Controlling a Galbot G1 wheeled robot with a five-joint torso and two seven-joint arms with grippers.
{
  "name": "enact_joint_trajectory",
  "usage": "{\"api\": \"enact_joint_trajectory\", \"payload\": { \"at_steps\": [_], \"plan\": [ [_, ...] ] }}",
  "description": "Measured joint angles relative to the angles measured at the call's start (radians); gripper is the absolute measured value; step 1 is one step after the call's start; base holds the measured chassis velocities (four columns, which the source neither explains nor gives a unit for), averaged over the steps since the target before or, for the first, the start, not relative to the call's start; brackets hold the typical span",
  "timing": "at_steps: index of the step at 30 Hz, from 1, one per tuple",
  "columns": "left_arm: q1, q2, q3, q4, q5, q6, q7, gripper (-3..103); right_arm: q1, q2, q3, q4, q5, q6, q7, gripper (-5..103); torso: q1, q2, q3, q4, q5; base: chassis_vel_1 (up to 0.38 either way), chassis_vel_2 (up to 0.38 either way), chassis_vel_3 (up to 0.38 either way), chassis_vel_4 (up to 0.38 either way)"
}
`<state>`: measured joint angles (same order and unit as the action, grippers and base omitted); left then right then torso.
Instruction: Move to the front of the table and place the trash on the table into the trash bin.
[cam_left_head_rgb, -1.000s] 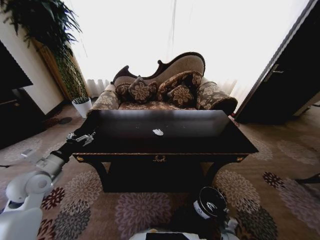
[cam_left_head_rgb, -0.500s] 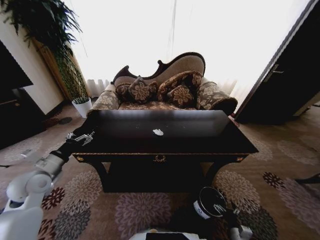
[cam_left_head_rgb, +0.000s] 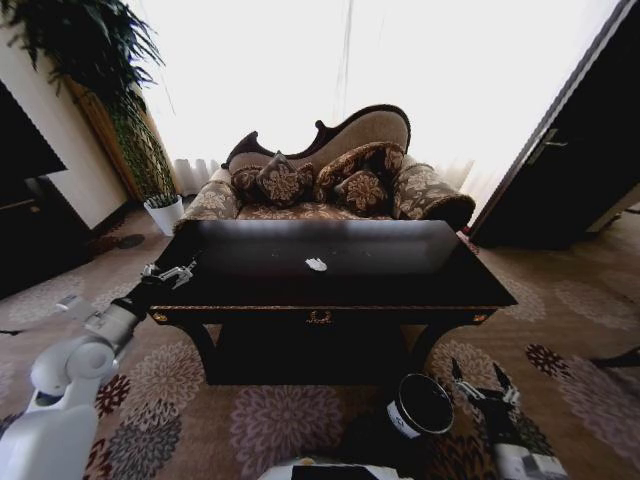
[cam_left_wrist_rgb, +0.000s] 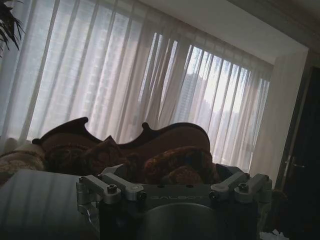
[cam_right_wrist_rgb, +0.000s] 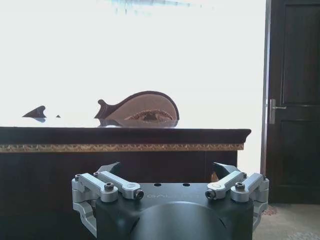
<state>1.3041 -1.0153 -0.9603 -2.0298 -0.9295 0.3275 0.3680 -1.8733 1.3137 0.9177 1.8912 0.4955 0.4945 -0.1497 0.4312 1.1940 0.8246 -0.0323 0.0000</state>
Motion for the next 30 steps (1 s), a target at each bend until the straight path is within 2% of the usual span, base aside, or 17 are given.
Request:
{"api": "enact_joint_trajectory", "payload": {
  "at_steps": [4,8,12,13,17,19,20,22,24,26,29,30],
  "plan": [
    [-0.005,0.002,0.001,0.004,0.000,0.000,0.000,100,-0.018,-0.018,0.016,0.073,0.014,-0.005,0.017,100,0.000,0.000,0.000,0.0000,-0.0001,0.000,0.000,0.000,0.000],
    [-0.005,-0.005,0.008,0.005,0.004,-0.001,0.000,100,-0.025,-0.030,0.027,0.173,0.040,-0.044,0.052,100,0.000,0.000,0.000,0.0000,-0.0001,0.000,0.000,0.000,0.000],
    [-0.001,-0.010,0.012,0.000,0.008,-0.002,0.000,100,-0.006,-0.068,0.004,0.279,0.069,-0.138,0.123,100,0.000,0.000,0.000,-0.0001,-0.0002,0.000,0.000,0.000,0.000],
    [0.001,-0.010,0.011,-0.003,0.008,-0.002,0.000,100,0.016,-0.096,-0.013,0.301,0.070,-0.176,0.150,100,0.000,0.000,0.000,0.0000,-0.0001,0.000,0.000,0.000,0.000],
    [0.008,-0.010,0.003,-0.010,0.008,-0.002,0.000,100,0.065,-0.147,-0.043,0.329,0.069,-0.231,0.177,100,0.000,0.000,0.000,0.0000,0.0001,0.000,0.000,0.000,0.000],
    [0.016,-0.008,-0.008,-0.016,0.005,-0.002,0.000,100,0.109,-0.192,-0.082,0.358,0.085,-0.290,0.202,100,0.000,0.000,0.000,0.0000,-0.0001,0.000,0.000,0.000,0.000],
    [0.016,-0.008,-0.008,-0.016,0.005,-0.002,0.000,100,0.109,-0.192,-0.082,0.358,0.085,-0.290,0.202,100,0.000,0.000,0.000,0.0000,-0.0001,0.000,0.000,0.000,0.000],
    [0.021,-0.006,-0.015,-0.021,0.001,-0.002,0.000,100,0.144,-0.228,-0.115,0.375,0.105,-0.337,0.222,100,0.000,0.000,0.000,0.0000,0.0000,0.000,0.000,0.000,0.000],
    [0.031,0.000,-0.028,-0.031,-0.004,0.000,0.000,100,0.219,-0.298,-0.158,0.389,0.140,-0.417,0.249,100,0.000,0.000,0.000,0.0002,-0.0001,0.000,0.000,0.000,0.000],
    [0.032,0.001,-0.029,-0.033,-0.004,0.001,0.000,100,0.230,-0.308,-0.162,0.389,0.144,-0.427,0.251,100,0.000,0.000,0.000,0.0002,0.0000,0.000,0.000,0.000,0.000],
    [0.036,0.004,-0.025,-0.049,-0.007,0.009,-0.004,100,0.313,-0.391,-0.185,0.382,0.177,-0.503,0.287,100,0.000,0.000,0.000,0.0001,0.0002,0.000,0.000,0.000,0.000],
    [0.036,0.004,-0.025,-0.049,-0.007,0.009,-0.004,100,0.313,-0.391,-0.185,0.382,0.177,-0.503,0.287,100,0.000,0.000,0.000,0.0001,0.0002,0.000,0.000,0.000,0.000]
  ]
}}
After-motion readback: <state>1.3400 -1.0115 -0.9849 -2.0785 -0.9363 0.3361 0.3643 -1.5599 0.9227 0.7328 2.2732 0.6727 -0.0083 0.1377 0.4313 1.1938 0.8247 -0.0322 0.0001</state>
